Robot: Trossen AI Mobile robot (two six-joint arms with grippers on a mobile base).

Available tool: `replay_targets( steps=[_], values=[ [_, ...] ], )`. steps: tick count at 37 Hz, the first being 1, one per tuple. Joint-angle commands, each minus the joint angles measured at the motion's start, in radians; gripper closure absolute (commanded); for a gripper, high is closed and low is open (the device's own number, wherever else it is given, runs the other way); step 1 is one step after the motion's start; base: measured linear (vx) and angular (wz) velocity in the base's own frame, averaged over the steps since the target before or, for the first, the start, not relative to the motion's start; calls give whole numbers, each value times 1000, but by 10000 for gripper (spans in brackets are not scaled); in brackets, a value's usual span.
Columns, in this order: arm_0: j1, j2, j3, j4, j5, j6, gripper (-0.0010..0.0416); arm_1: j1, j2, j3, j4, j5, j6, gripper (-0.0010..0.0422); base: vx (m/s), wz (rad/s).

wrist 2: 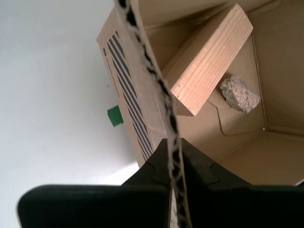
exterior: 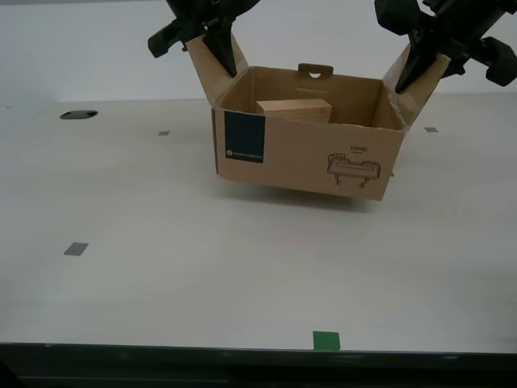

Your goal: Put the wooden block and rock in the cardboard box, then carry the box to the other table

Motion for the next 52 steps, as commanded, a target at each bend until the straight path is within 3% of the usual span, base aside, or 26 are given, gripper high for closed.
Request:
replay_targets(
  steps=[1, 8, 18, 27, 35, 43, 52],
  values=[
    [0, -14, 11, -9, -1, -14, 407, -8, -5, 1, -6, 52, 5, 413, 0, 0],
    [0, -18, 70, -100, -23, -81, 407, -50, -14, 1, -6, 64, -14, 413, 0, 0],
    [-1, -18, 132, -143, -23, -131, 407, -93, -16, -1, -4, 64, -13, 413, 0, 0],
    [-2, -16, 156, -159, -22, -142, 406, -93, -39, -9, -5, 35, -8, 413, 0, 0],
    [-6, -6, 158, -169, -22, -137, 407, -92, -73, -79, 8, 33, -13, 413, 0, 0],
    [-6, 10, 159, -184, -23, -137, 407, -89, -193, -274, 175, 30, -113, 413, 0, 0],
    [-6, 8, 159, -200, -23, -138, 406, -89, -224, -298, 241, 29, -174, 413, 0, 0]
  ],
)
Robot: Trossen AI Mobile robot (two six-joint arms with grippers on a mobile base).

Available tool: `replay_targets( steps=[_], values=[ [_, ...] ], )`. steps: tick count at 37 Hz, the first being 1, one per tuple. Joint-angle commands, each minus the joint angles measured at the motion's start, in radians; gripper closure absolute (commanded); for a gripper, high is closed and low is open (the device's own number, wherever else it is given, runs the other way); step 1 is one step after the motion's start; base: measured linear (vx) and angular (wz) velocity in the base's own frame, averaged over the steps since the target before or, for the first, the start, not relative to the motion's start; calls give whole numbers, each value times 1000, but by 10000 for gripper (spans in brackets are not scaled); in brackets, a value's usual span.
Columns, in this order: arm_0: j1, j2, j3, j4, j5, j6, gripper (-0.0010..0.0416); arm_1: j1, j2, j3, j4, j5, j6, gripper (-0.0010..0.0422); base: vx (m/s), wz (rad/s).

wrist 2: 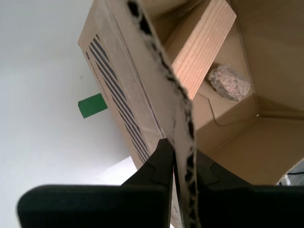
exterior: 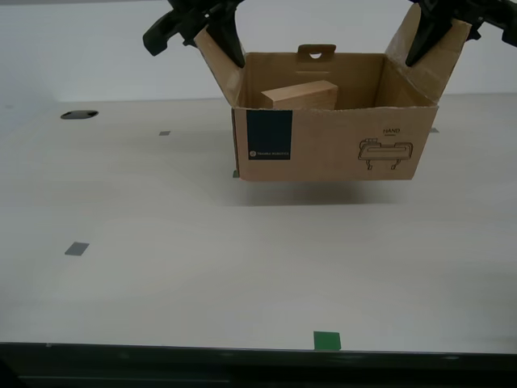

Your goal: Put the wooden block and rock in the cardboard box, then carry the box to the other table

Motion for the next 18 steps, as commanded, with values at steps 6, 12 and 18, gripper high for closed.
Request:
replay_targets(
  steps=[6, 12, 18],
  values=[
    [1, -1, -3, -63, -16, -44, 406, -3, 0, 2, 18, 23, -38, 413, 0, 0],
    [1, -1, -3, -68, -17, -54, 406, -4, 0, 1, 43, 5, -46, 413, 0, 0],
    [1, -1, -3, -67, -17, -53, 406, -4, 0, 1, 46, 6, -52, 413, 0, 0]
  ],
)
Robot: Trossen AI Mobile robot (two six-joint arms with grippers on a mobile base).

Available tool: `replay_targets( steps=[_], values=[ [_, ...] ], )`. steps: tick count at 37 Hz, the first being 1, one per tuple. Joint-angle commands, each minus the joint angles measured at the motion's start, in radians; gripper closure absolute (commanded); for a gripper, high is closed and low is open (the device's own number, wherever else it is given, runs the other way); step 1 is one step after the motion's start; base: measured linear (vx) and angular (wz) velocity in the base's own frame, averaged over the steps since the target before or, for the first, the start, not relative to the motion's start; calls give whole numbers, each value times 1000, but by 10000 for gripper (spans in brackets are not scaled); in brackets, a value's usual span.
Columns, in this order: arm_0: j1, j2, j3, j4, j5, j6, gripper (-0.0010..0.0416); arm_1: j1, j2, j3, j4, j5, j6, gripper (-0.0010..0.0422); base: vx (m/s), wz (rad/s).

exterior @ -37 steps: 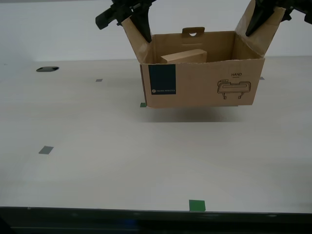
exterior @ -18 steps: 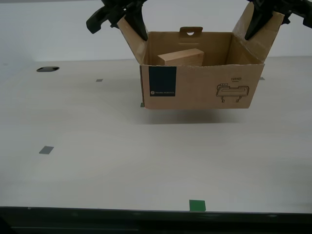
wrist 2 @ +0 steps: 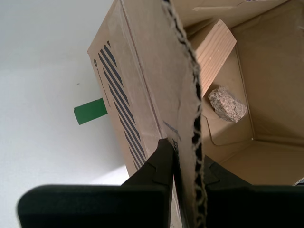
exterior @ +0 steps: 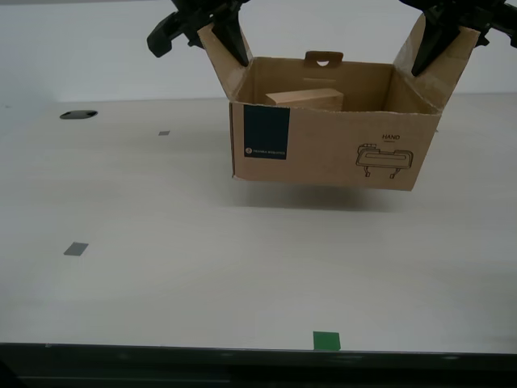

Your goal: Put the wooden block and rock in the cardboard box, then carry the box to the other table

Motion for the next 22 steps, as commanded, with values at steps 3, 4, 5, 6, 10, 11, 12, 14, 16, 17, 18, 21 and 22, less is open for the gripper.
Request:
replay_targets(
  steps=[3, 4, 5, 6, 10, 11, 12, 14, 16, 17, 18, 21, 22],
  values=[
    [2, -1, 1, 3, -17, -4, 406, -3, -2, 2, 9, 14, 5, 413, 0, 0],
    [2, -1, 1, 2, -17, -4, 406, -3, -2, 2, 8, 14, 5, 413, 0, 0],
    [2, -1, 1, 1, -17, -2, 406, -3, -2, 2, 7, 15, 5, 413, 0, 0],
    [2, -1, 1, -1, -17, 0, 406, -3, -2, 2, 6, 15, 5, 413, 0, 0],
    [2, -1, 1, -8, -17, 0, 407, -5, -2, 2, 1, 15, 30, 413, 0, 0],
    [2, -1, 1, -10, -17, 0, 406, -5, -2, 2, 1, 15, 33, 413, 0, 0],
    [2, -1, 1, -12, -17, 0, 406, -5, -2, 2, 0, 15, 33, 413, 0, 0],
    [2, -1, 1, -16, -17, 0, 406, -5, -2, 2, 0, 14, 33, 413, 0, 0],
    [2, -1, 1, -18, -17, 0, 406, -5, -2, 2, 1, 14, 37, 413, 0, 0],
    [2, -1, 1, -19, -17, 0, 407, -5, -2, 2, 0, 14, 39, 413, 0, 0],
    [2, -1, 1, -19, -17, 0, 406, -5, -2, 2, 1, 15, 40, 413, 0, 0],
    [2, -1, 1, -19, -17, 0, 406, -5, -2, 2, 1, 15, 40, 413, 0, 0],
    [2, -1, 1, -19, -17, 0, 407, -5, -2, 2, 1, 14, 40, 413, 0, 0]
  ],
)
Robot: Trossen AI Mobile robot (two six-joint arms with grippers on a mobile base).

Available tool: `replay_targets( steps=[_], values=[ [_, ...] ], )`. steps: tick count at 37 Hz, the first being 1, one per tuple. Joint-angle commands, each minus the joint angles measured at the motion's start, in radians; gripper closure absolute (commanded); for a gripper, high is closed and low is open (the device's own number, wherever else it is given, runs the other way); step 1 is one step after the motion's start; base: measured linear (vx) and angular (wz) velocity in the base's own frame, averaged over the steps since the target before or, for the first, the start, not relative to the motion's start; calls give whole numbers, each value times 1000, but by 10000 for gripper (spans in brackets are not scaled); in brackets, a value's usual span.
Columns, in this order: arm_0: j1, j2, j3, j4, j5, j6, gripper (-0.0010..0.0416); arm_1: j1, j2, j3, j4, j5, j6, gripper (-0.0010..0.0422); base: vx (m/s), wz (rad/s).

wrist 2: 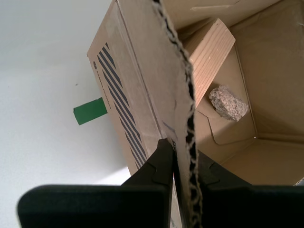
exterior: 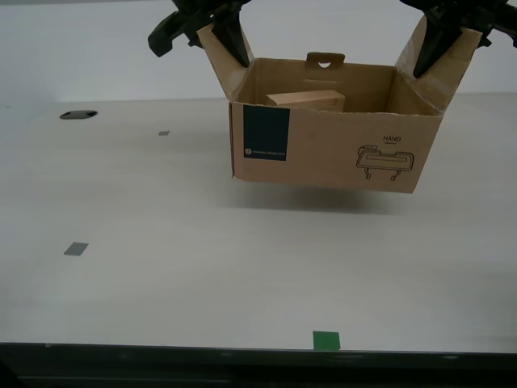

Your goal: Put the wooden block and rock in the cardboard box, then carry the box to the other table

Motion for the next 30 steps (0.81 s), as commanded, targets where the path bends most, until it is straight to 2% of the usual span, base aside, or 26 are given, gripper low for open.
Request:
replay_targets(
  steps=[1, 11, 15, 22, 28, 30],
  values=[
    [1, -1, 1, 1, -17, -3, 406, -3, -2, 2, 8, 14, 8, 413, 0, 0],
    [1, -1, 1, -12, -17, -2, 406, -2, -2, 2, 10, 14, 27, 413, -10, -3],
    [1, -1, 1, -13, -17, -1, 406, -2, -2, 2, 12, 14, 49, 413, -76, 2],
    [1, -1, 1, 6, -17, 2, 406, 0, -2, 2, 24, 14, 51, 413, -119, 36],
    [2, -2, 1, -14, -17, 35, 406, 0, -2, 2, 17, 15, 44, 413, -126, 55],
    [5, -6, 1, -33, -17, 36, 406, -2, -2, 2, 10, 21, 39, 413, -109, 48]
  ],
)
